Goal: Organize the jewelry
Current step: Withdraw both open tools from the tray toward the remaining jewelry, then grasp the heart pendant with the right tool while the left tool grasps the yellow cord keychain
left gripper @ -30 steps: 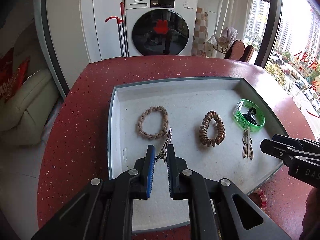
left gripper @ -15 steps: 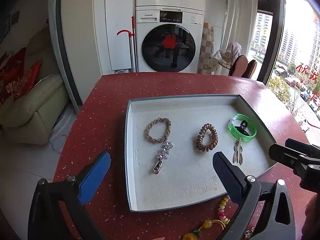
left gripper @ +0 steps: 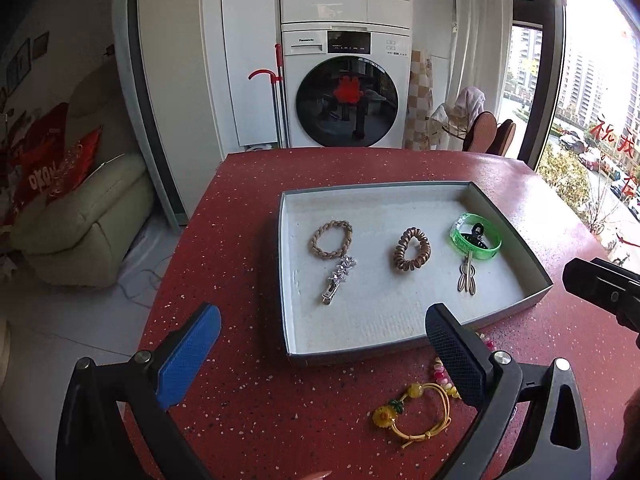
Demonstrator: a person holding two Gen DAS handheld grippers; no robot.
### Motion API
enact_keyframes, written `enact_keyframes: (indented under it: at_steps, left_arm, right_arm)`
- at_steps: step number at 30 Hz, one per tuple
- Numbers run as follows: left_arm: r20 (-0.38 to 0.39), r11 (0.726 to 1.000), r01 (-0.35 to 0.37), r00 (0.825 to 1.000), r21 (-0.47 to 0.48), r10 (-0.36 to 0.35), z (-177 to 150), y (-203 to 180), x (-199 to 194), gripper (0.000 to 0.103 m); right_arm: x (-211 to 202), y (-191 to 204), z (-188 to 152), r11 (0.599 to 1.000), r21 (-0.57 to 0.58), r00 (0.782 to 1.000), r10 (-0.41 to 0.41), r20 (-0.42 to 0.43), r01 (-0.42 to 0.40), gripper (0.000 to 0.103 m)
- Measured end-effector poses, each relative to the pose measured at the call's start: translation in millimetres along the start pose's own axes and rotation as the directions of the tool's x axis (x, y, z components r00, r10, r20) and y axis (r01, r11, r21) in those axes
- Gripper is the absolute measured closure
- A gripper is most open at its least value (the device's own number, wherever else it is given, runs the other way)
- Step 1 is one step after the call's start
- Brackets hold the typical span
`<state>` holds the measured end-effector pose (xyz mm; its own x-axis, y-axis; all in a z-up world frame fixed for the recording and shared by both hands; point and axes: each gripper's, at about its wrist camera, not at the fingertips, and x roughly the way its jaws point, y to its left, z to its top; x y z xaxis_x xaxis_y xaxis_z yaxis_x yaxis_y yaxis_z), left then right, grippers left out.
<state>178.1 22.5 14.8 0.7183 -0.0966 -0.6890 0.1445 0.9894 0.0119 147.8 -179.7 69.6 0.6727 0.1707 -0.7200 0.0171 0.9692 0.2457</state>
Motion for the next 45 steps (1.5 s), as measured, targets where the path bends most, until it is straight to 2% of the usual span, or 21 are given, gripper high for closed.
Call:
enact_keyframes:
  at_steps: [12, 17, 22, 28, 35, 42, 45]
  left_arm:
    - [-0.011, 0.999, 0.005, 1.000, 0.033, -0.004, -25, -4, -17, 0.000]
    - [-0.043, 0.998, 0.036, 0.998, 0.059, -0.034, -39, -5, -13, 0.000]
    - [-0.098, 0.995, 0.061, 0.994, 0.076, -0.054, -59, -5, -2, 0.000]
    - [-0.152, 0.985, 0.095, 0.986, 0.142, -0.073, -79, -18, 11, 0.000]
    - [-0.180, 0.979, 0.107, 0.981, 0.172, -0.075, -83, -24, 24, 0.000]
    - [-0.188, 0.977, 0.099, 0.980, 0.188, -0.063, -78, -27, 37, 0.000]
    - [-0.185, 0.976, 0.097, 0.981, 0.197, -0.060, -76, -29, 39, 0.000]
  right_arm:
    - [-13, 4, -31, 1.000, -0.013, 0.999, -0.016, -0.042, 0.016, 0.016]
    - [-9, 1, -48, 0.999, -0.028, 0.996, -0.025, -0.085, 0.023, 0.016]
    - [4, -3, -74, 0.996, -0.066, 0.987, -0.068, -0.148, 0.059, 0.016]
    - [22, -9, -93, 0.992, -0.101, 0.974, -0.090, -0.207, 0.071, 0.017]
    - [38, -11, -99, 0.986, -0.152, 0.965, -0.100, -0.243, 0.064, 0.029]
    - [47, 6, -100, 0.970, -0.241, 0.971, -0.083, -0.225, 0.026, 0.035]
    - [51, 16, -101, 0.955, -0.295, 0.972, -0.101, -0.211, 0.035, 0.045]
